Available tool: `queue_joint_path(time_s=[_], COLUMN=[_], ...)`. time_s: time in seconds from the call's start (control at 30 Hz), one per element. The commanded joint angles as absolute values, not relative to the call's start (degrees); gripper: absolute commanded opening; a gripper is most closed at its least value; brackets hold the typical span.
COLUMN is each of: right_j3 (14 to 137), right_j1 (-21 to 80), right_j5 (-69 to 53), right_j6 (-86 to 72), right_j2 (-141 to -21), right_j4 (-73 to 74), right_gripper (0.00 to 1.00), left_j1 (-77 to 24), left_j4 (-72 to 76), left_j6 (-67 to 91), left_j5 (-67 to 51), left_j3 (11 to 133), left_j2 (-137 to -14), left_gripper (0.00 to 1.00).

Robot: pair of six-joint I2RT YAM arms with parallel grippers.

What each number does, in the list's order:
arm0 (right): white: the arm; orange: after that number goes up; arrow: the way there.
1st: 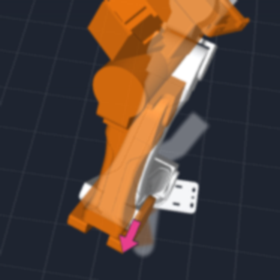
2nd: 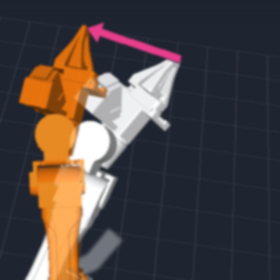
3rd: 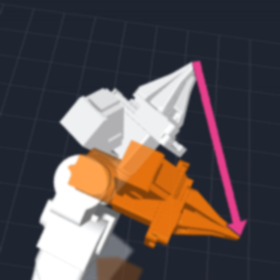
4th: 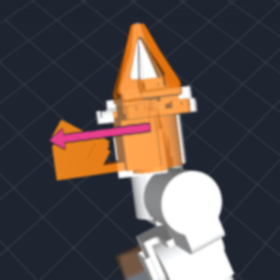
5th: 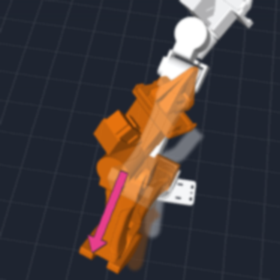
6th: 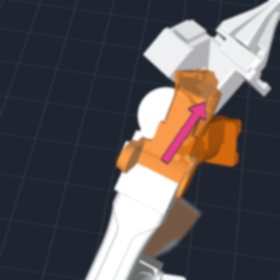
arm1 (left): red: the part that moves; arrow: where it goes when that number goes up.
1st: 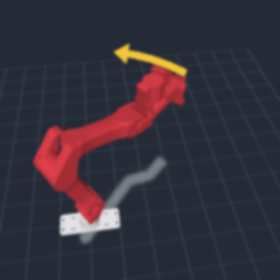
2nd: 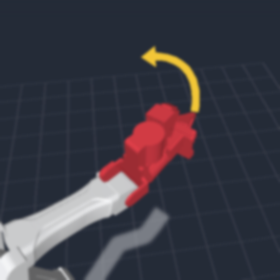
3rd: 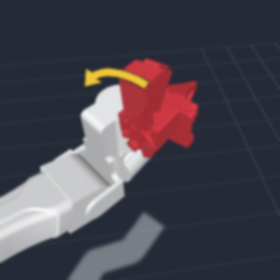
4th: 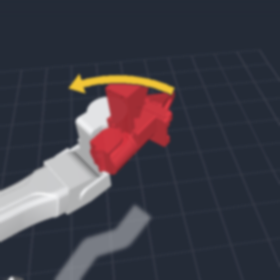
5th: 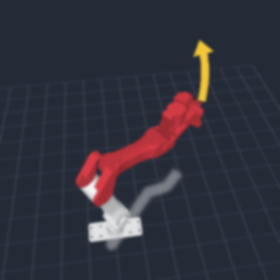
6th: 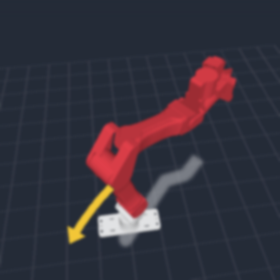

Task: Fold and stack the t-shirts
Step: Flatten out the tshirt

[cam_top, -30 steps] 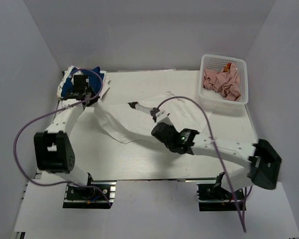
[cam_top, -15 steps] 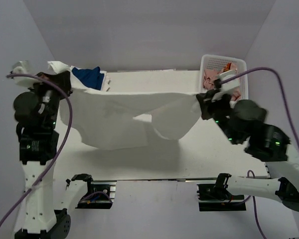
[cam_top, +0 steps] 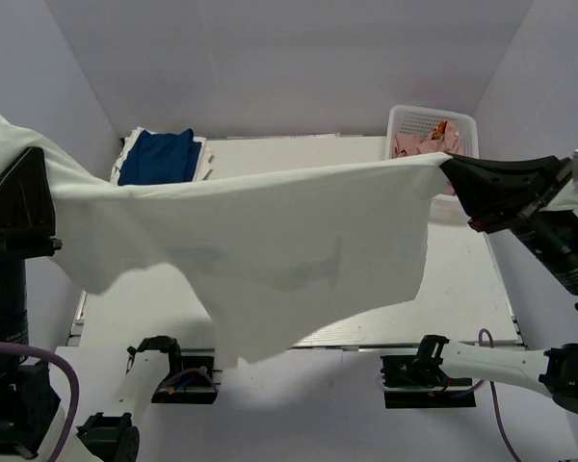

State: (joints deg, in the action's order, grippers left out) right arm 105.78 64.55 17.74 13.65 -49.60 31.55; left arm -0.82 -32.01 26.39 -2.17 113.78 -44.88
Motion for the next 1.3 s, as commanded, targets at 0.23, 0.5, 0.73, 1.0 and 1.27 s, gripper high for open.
queue_joint_path(time_s=[0.23, 0.5, 0.73, 1.0, 1.27], right_j3=[72.5, 72.0, 87.0, 86.1, 73.5], right_j1=[61.9, 40.0, 31.7, 31.6, 31.7], right_j5=[68.3, 46.7, 29.3, 22.3, 13.5], right_j6=[38.0, 8.3, 6.7, 0.4, -8.3], right_j2=[-59.6, -78.7, -108.2, -104.8, -98.5], right_j4=[-26.7, -3.5, 8.8, 9.3, 8.3], right_gripper=[0.0, 0.0, 0.9, 0.9, 0.9], left_j1=[-0.4, -1.3, -1.3, -1.8, -5.5], left_j4=[-26.3, -12.8, -30.3, -18.5, -19.2], left_j6=[27.1, 25.5, 22.3, 21.8, 21.3], left_j5=[-6.1, -6.3, -8.1, -11.3, -12.0], left_j3=[96.2, 80.2, 106.1, 89.5, 81.2], left_j2=[-58.0, -82.6, -116.7, -107.5, -105.5], left_gripper=[0.0, 0.04, 0.73, 1.0, 1.0])
